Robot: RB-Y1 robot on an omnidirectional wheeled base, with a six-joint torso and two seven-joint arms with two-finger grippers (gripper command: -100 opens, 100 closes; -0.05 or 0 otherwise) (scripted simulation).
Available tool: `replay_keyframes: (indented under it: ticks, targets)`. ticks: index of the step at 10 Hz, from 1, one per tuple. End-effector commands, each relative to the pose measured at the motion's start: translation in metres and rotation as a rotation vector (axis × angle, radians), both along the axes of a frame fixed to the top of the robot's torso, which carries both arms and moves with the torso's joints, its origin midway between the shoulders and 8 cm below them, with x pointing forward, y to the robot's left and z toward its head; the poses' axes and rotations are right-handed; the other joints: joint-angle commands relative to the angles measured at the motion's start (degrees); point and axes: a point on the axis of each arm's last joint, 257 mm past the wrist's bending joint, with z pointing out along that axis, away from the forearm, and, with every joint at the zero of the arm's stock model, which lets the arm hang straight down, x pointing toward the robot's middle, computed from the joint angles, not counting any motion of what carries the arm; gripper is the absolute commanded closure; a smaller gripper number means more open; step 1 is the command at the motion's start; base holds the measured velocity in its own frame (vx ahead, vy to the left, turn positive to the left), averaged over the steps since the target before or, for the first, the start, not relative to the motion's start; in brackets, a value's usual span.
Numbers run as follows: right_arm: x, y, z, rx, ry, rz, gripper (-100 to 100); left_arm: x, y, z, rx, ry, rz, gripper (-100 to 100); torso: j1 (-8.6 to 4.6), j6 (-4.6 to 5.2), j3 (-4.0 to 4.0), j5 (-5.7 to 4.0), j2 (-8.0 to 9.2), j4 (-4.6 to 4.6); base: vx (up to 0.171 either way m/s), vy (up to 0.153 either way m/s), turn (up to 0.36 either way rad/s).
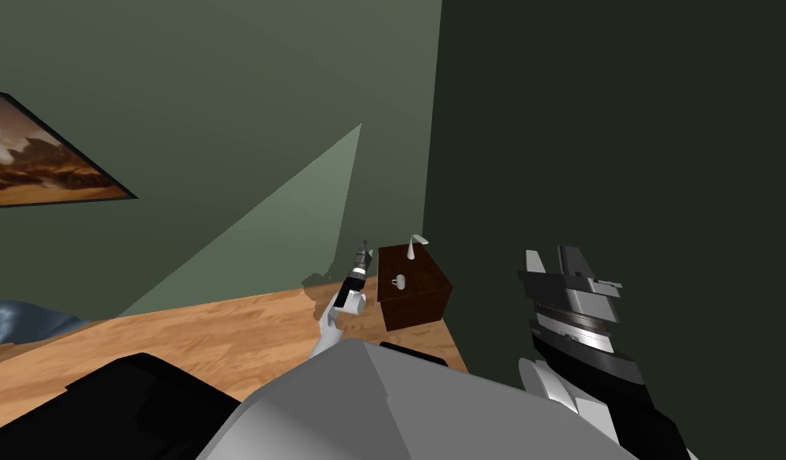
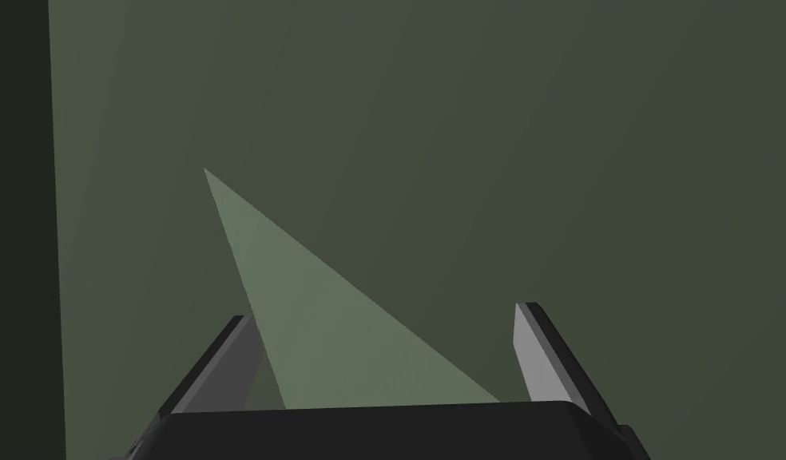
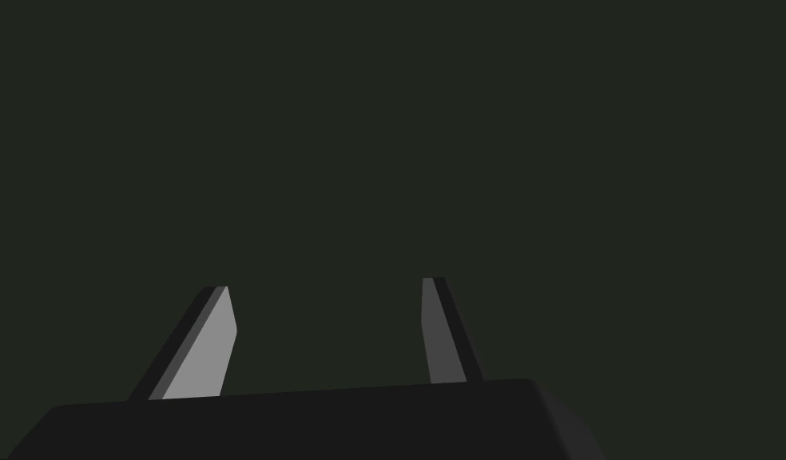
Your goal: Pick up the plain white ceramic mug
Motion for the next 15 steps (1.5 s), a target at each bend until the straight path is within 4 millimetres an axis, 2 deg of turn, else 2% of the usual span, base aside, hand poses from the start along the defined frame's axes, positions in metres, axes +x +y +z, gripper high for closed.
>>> replay_keyframes:
  ticks: [1,2,3,5,6,7,8,9,10,11,14,15]
  targets:
    - [0.000,0.000,0.000,0.000,0.000,0.000,0,0.002,0.001,-0.009,-0.003,0.009,-0.001,-100,0.00,0.00,0.00,0.00,0.00,0.00,0.007,-0.007,0.001]
    - [0.000,0.000,0.000,0.000,0.000,0.000,0,0.014,-0.001,-0.024,-0.024,0.056,-0.014,-100,0.06,0.00,0.01,0.01,0.03,0.01,0.006,-0.016,0.012]
    - [0.000,0.000,0.000,0.000,0.000,0.000,0,0.015,0.000,-0.029,-0.024,0.066,-0.013,-100,0.03,0.01,0.01,0.01,0.02,0.01,0.010,-0.020,0.006]
    - [0.000,0.000,0.000,0.000,0.000,0.000,0,0.036,-0.006,-0.053,-0.066,0.144,-0.037,-100,0.00,0.00,0.00,0.00,0.00,0.00,0.015,-0.037,0.017]
    - [0.000,0.000,0.000,0.000,0.000,0.000,0,0.038,-0.005,-0.069,-0.068,0.183,-0.032,-100,-0.06,0.01,-0.01,-0.01,-0.03,0.00,0.020,-0.035,0.008]
    - [0.000,0.000,0.000,0.000,0.000,0.000,0,0.048,-0.008,-0.082,-0.090,0.226,-0.043,-100,-0.04,0.00,-0.02,-0.01,-0.03,-0.01,0.017,-0.034,0.011]
    - [0.000,0.000,0.000,0.000,0.000,0.000,0,0.048,-0.007,-0.090,-0.090,0.243,-0.041,-100,-0.04,0.01,-0.02,-0.01,-0.03,-0.01,0.015,-0.025,0.005]
    - [0.000,0.000,0.000,0.000,0.000,0.000,0,0.057,-0.011,-0.107,-0.113,0.295,-0.050,-100,-0.01,-0.01,0.00,-0.01,-0.01,0.00,0.014,-0.023,0.015]
    - [0.000,0.000,0.000,0.000,0.000,0.000,0,0.057,-0.010,-0.111,-0.113,0.304,-0.048,-100,0.01,0.00,0.00,0.00,0.00,0.00,0.011,-0.023,0.007]
    - [0.000,0.000,0.000,0.000,0.000,0.000,0,0.066,-0.015,-0.122,-0.135,0.346,-0.059,-100,0.00,0.00,0.01,0.00,0.01,0.00,0.011,-0.026,0.012]
    - [0.000,0.000,0.000,0.000,0.000,0.000,0,0.072,-0.017,-0.153,-0.158,0.428,-0.060,-100,-0.01,0.00,0.00,0.00,0.01,0.00,0.012,-0.027,0.009]
    - [0.000,0.000,0.000,0.000,0.000,0.000,0,0.078,-0.022,-0.168,-0.180,0.479,-0.068,-100,0.00,0.00,0.00,0.00,0.00,0.00,0.016,-0.028,0.013]
